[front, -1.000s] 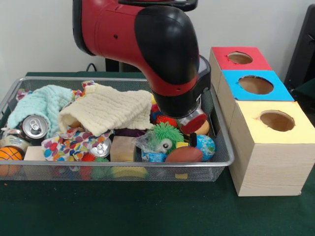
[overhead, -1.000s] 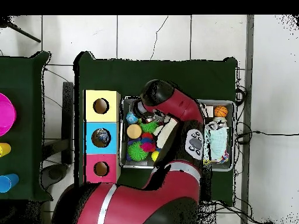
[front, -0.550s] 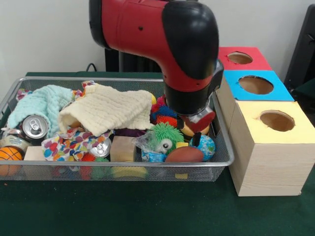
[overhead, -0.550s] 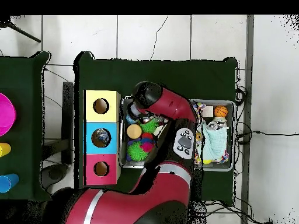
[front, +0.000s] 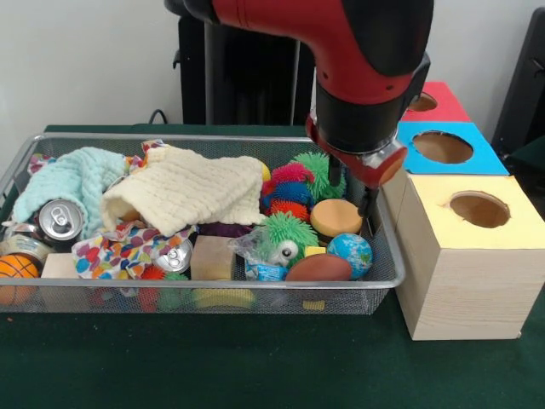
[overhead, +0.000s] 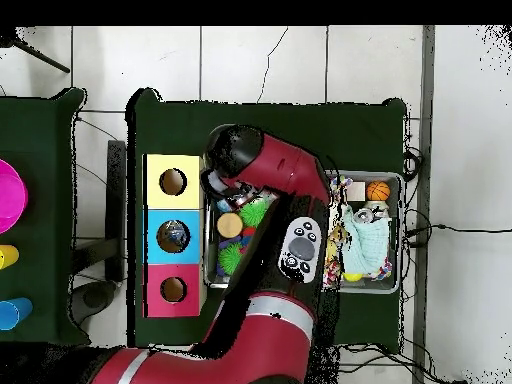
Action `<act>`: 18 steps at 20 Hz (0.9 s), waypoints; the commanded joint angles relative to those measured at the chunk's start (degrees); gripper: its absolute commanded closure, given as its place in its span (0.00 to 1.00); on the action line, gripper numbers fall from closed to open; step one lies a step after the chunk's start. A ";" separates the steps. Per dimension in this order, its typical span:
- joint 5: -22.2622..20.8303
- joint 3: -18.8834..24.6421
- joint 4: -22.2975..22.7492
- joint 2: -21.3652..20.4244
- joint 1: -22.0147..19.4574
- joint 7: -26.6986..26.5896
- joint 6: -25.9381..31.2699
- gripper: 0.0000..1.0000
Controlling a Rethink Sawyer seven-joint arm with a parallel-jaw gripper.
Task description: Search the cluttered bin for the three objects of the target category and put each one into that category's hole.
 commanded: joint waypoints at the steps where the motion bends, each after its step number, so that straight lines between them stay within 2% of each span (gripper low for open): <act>1: -2.73 -1.00 -1.40 -1.04 -0.27 11.49 3.51 0.00; 5: -3.81 -1.87 -0.65 -0.12 0.11 10.99 -0.71 0.00; 9: -6.00 -3.43 -1.00 2.74 0.03 10.20 -7.96 0.00; 18: -5.53 -2.31 -0.62 8.50 -1.30 10.67 -20.34 0.00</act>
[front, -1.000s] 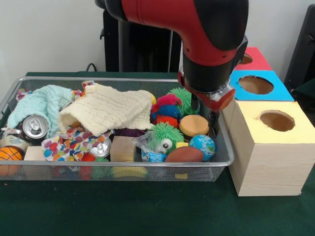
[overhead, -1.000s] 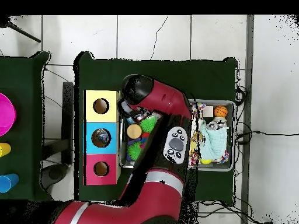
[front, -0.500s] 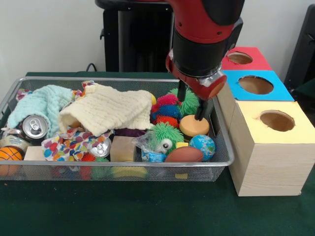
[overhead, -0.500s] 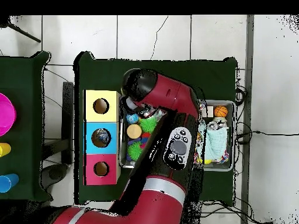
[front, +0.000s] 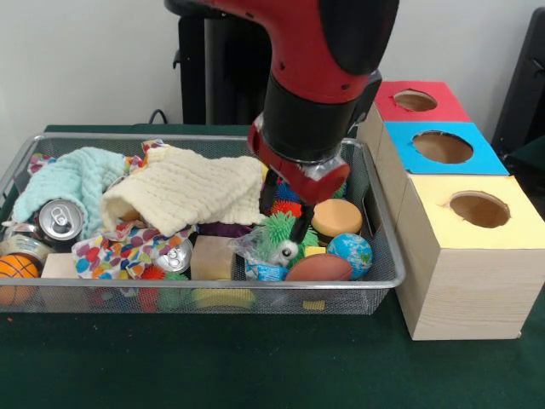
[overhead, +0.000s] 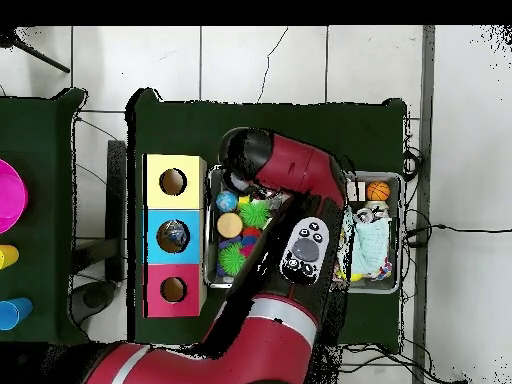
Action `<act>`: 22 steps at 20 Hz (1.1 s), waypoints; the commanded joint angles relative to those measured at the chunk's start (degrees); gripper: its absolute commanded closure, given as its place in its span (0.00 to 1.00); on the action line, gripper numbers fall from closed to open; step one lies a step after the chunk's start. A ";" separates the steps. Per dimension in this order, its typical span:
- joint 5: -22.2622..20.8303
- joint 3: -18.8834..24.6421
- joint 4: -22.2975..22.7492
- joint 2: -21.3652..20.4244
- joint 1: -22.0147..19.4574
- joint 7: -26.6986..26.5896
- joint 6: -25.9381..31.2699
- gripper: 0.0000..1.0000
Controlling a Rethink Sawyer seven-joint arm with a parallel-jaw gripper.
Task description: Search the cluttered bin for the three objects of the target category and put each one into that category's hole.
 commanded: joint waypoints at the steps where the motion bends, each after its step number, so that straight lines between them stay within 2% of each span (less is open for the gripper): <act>1: -0.94 3.78 1.36 6.90 -1.71 10.56 -9.62 0.00; 7: 1.62 6.12 2.84 8.55 -2.20 10.49 -11.42 0.00; 12: 2.53 6.38 2.99 9.77 -2.12 11.04 -11.24 0.00; 18: 3.14 6.51 3.16 9.45 -1.94 11.00 -8.71 0.00; 22: 3.07 6.25 3.00 8.07 -2.03 10.45 -4.80 0.00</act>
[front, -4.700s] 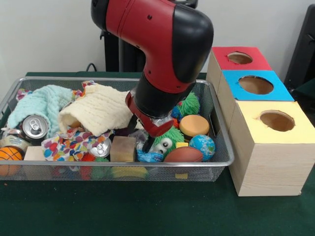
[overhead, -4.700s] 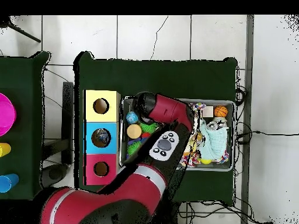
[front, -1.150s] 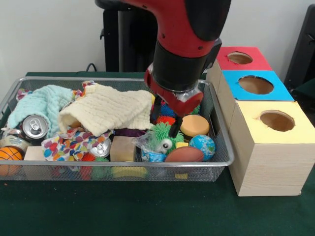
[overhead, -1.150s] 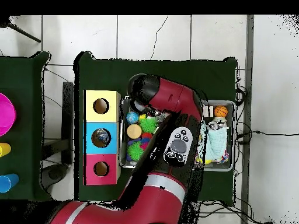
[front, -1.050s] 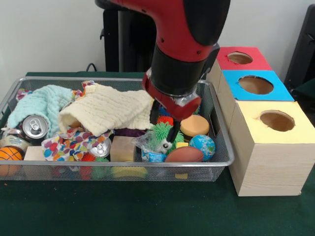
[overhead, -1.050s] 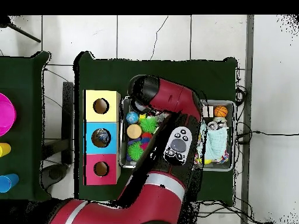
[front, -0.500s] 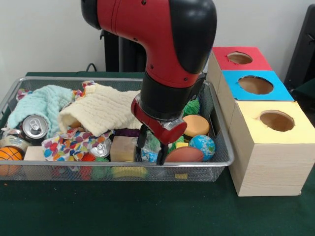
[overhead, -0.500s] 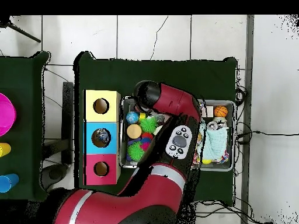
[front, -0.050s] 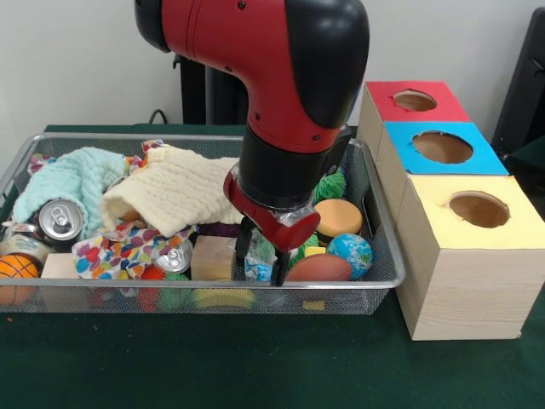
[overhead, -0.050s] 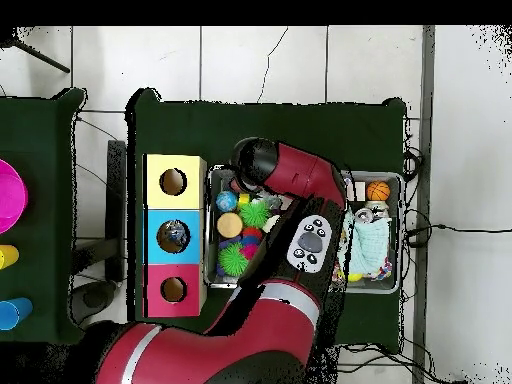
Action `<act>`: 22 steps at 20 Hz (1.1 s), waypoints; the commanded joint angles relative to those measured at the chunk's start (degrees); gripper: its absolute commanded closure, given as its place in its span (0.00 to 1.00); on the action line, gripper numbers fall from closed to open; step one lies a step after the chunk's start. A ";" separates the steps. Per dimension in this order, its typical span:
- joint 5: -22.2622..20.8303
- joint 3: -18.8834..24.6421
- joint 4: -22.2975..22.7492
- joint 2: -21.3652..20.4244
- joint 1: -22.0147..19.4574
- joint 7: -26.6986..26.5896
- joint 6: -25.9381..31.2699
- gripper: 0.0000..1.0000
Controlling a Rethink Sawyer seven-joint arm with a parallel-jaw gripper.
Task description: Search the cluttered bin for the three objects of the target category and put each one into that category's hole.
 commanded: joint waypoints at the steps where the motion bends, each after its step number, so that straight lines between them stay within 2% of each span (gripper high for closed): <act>1: 1.72 6.23 3.03 3.48 -1.02 10.20 6.41 0.00; 7: 0.35 3.61 2.77 1.86 -0.31 10.63 12.45 0.00; 9: 0.00 2.87 2.68 1.76 -0.30 10.83 12.65 0.00; 12: -0.70 1.69 1.01 0.98 -0.41 10.63 15.59 0.00; 14: -0.84 0.95 -0.92 1.06 -0.52 10.83 12.71 0.00; 17: -1.97 -0.92 -3.58 0.09 -0.63 10.07 18.03 0.00; 19: -2.28 -1.23 -2.89 -0.28 -0.42 9.57 19.46 0.00; 22: -2.30 -1.05 -1.77 1.53 -0.66 9.27 15.97 0.00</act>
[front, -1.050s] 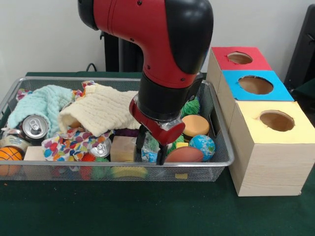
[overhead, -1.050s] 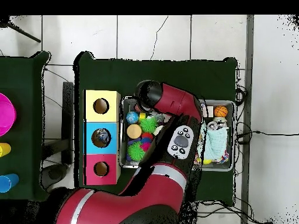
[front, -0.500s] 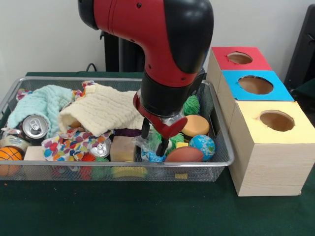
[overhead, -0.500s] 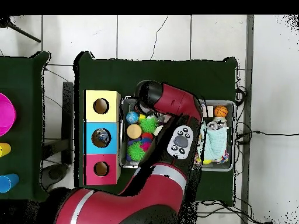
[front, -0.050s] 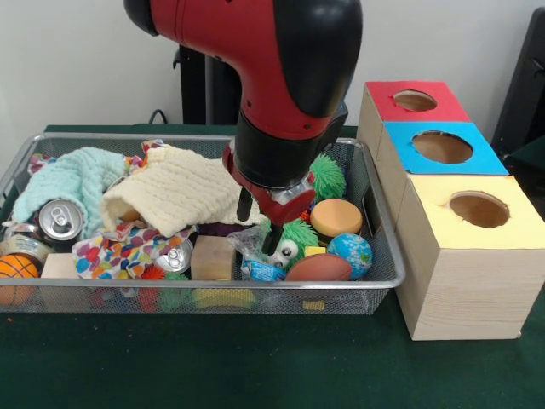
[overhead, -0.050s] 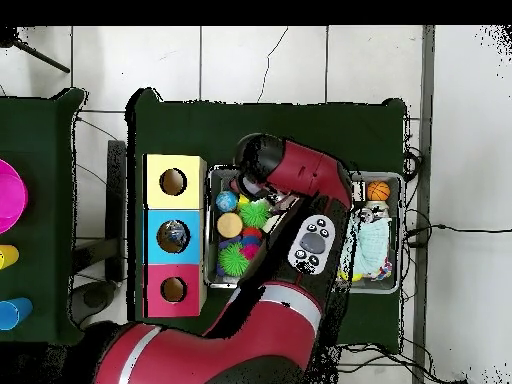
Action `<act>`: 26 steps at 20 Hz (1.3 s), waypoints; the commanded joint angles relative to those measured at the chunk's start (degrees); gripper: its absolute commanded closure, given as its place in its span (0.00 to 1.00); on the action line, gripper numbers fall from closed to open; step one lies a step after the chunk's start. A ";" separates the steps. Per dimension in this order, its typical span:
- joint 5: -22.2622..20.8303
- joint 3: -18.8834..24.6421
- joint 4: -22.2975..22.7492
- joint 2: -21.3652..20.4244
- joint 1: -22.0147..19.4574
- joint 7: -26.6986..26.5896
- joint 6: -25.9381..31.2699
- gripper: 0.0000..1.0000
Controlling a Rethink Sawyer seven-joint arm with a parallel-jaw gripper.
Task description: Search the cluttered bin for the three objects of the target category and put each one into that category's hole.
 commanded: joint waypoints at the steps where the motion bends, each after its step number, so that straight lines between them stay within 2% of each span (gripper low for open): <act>1: -2.20 1.46 -0.60 2.35 -0.90 9.16 2.68 0.00; 7: -1.04 3.06 -0.42 3.92 -2.05 8.71 0.21 0.00; 11: 1.85 6.85 0.52 4.56 -3.31 8.71 -1.19 0.00; 13: 3.73 8.55 2.02 3.58 -3.31 9.49 1.36 0.00; 17: 4.86 9.43 2.78 2.27 -3.68 9.74 5.91 0.00; 23: 6.35 12.61 4.38 2.84 -5.14 8.20 7.19 0.00; 26: 6.82 13.95 5.43 2.12 -5.23 7.65 9.58 0.00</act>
